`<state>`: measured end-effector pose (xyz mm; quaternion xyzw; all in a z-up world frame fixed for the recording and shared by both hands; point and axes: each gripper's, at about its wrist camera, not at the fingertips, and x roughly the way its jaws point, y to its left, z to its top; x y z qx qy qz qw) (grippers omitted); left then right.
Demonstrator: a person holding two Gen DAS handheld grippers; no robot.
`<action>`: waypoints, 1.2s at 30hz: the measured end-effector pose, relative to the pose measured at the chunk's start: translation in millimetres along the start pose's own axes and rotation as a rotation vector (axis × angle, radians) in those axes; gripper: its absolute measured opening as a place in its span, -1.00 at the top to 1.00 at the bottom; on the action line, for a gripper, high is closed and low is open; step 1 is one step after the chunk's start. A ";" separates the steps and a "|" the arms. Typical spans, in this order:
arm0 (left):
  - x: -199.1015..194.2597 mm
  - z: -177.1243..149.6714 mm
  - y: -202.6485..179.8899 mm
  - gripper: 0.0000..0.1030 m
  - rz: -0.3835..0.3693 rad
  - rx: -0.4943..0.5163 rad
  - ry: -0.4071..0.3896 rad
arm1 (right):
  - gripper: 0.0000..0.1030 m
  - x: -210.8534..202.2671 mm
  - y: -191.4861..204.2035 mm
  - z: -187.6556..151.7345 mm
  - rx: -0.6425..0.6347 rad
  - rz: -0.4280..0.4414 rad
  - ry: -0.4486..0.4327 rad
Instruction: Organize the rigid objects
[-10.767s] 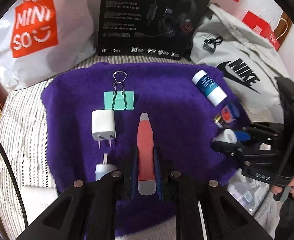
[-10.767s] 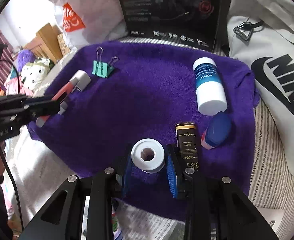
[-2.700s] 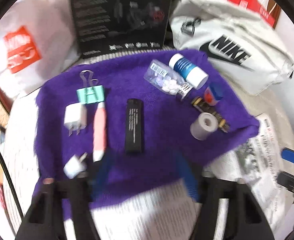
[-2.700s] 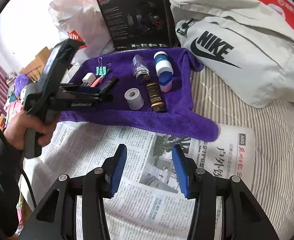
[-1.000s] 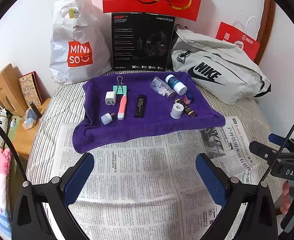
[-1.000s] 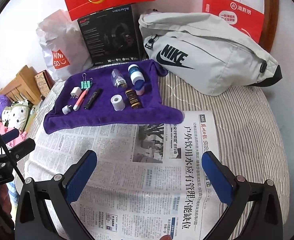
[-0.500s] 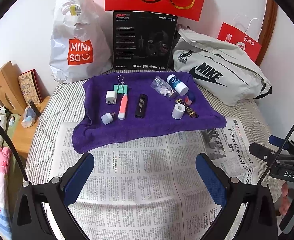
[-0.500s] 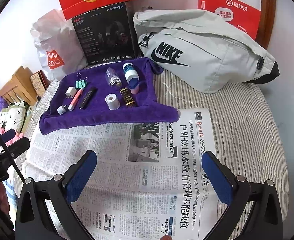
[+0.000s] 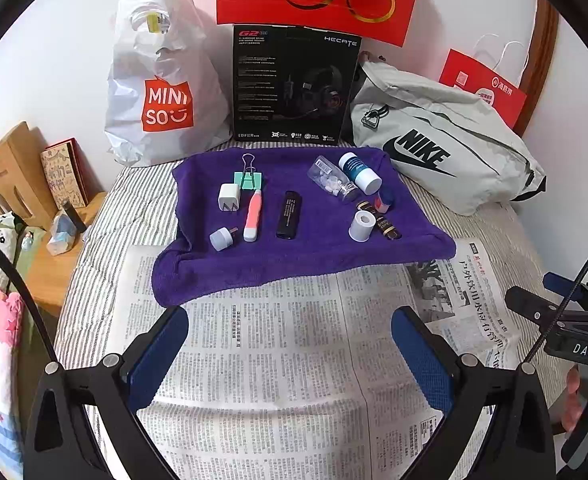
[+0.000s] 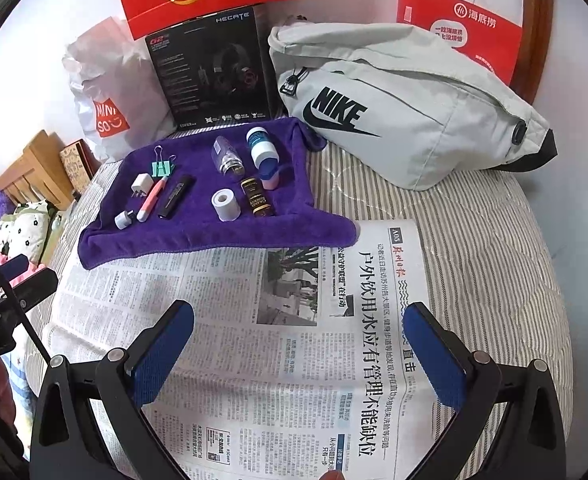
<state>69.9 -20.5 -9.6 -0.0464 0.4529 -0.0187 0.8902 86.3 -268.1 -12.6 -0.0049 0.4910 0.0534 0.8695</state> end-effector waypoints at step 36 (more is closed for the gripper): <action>2.4 1.0 1.8 -0.99 0.013 -0.009 0.007 | -1.00 0.6 3.5 -0.9 -0.014 -0.006 0.000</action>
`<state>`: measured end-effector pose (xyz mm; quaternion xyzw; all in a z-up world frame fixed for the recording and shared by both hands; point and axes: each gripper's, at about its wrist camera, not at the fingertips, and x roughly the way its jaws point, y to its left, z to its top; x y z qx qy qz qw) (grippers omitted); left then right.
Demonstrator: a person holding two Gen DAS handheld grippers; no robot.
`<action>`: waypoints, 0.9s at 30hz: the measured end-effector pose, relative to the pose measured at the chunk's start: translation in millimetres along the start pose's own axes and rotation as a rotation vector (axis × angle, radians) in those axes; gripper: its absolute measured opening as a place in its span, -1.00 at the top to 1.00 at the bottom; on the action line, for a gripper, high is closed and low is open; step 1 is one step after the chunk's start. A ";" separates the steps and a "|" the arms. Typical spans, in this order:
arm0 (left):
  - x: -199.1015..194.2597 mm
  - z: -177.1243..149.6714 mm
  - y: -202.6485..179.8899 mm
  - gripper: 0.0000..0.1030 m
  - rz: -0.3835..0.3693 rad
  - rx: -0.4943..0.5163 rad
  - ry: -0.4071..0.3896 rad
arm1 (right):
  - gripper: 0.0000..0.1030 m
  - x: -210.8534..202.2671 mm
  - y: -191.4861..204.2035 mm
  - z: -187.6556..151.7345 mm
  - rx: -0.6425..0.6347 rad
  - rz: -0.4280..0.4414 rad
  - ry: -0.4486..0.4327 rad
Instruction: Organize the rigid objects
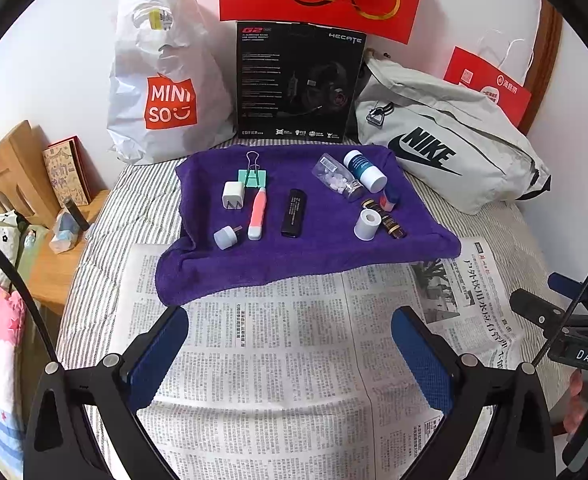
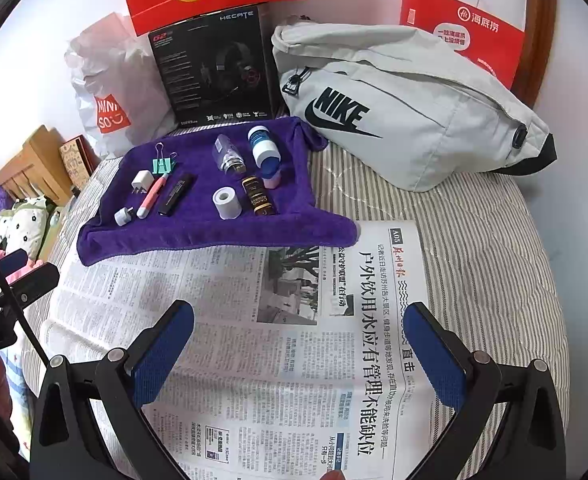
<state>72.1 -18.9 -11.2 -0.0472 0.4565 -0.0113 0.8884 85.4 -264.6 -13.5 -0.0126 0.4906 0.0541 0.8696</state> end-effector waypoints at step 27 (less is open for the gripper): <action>-1.2 0.3 -2.5 -0.99 0.006 0.004 -0.005 | -1.00 -1.6 -4.2 1.7 0.006 -0.009 -0.001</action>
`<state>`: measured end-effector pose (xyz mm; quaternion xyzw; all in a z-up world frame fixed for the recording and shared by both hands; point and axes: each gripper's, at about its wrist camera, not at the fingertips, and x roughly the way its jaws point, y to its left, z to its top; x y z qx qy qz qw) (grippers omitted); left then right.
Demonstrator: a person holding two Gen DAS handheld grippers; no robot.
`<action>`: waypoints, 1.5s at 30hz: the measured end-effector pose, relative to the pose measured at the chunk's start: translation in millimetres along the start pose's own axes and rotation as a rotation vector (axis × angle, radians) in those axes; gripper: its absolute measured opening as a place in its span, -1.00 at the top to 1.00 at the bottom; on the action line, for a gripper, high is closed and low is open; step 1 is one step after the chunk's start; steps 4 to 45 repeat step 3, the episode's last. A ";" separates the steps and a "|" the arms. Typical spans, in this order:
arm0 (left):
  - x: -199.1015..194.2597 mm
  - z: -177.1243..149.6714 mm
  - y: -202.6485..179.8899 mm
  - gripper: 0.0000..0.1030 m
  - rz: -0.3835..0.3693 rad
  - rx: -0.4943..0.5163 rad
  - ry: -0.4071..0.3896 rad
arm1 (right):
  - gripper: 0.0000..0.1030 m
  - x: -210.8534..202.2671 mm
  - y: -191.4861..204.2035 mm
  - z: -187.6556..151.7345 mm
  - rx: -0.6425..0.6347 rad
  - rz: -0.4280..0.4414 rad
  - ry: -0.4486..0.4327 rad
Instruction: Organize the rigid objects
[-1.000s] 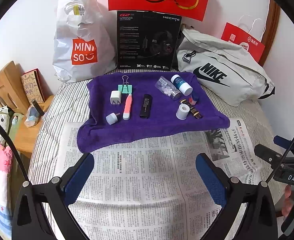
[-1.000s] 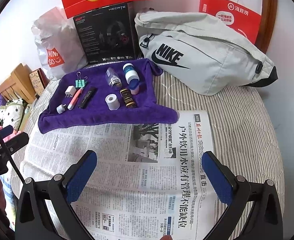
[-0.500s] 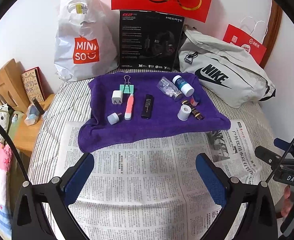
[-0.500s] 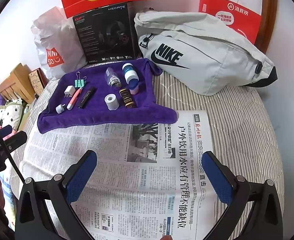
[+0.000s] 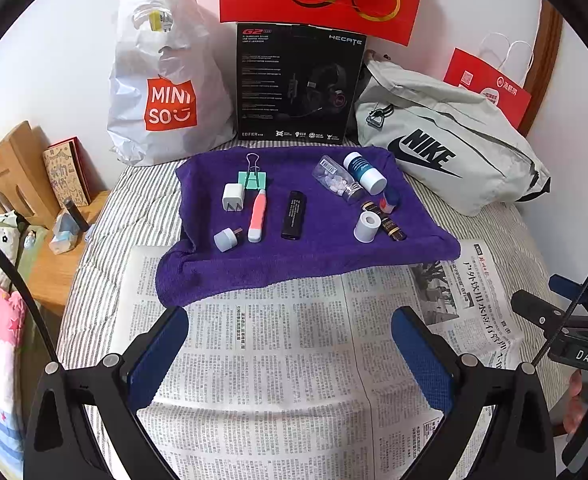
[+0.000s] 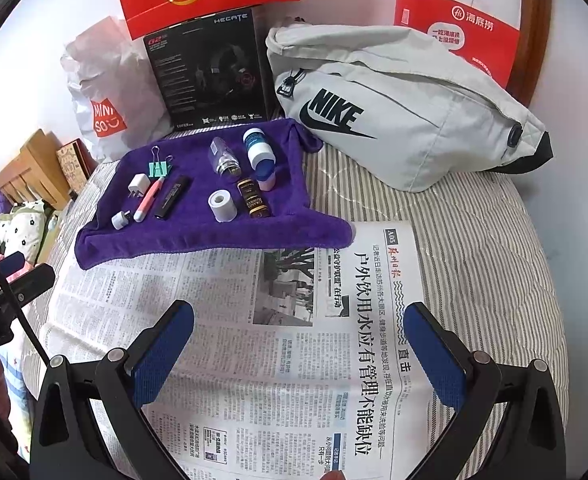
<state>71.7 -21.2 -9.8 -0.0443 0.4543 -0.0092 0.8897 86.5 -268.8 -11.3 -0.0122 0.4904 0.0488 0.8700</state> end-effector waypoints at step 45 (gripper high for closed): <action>0.4 0.8 -0.1 -0.99 0.001 -0.004 0.001 | -1.00 0.4 0.6 -0.4 -0.002 -0.001 0.001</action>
